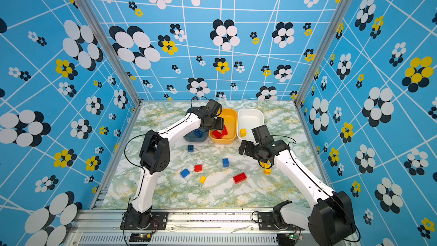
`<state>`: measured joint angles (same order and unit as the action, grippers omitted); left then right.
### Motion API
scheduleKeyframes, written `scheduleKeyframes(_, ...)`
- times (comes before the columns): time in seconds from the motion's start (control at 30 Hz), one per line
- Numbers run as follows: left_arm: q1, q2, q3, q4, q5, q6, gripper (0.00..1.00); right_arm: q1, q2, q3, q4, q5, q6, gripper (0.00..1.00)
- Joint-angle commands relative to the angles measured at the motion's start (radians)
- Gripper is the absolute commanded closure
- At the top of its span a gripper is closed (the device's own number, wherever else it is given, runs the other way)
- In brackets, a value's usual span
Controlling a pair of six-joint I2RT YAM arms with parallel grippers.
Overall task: Sort the legos into containers by color
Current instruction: 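Open the left gripper over the yellow bin while the right lowers onto a yellow brick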
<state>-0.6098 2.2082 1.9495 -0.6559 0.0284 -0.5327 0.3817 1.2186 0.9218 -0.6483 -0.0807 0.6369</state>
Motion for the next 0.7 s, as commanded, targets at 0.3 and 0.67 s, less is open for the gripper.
scheduleKeyframes(0.3, 0.024, -0.277, -0.302, 0.173, 0.051, -0.042, 0.23, -0.175, -0.031, -0.104, -0.067, 0.054, 0.059, 0.02)
scheduleKeyframes(0.67, 0.088, -0.474, -0.525, 0.226, 0.086, -0.037, 0.17, -0.258, 0.038, -0.12, -0.051, 0.105, 0.032, 0.1)
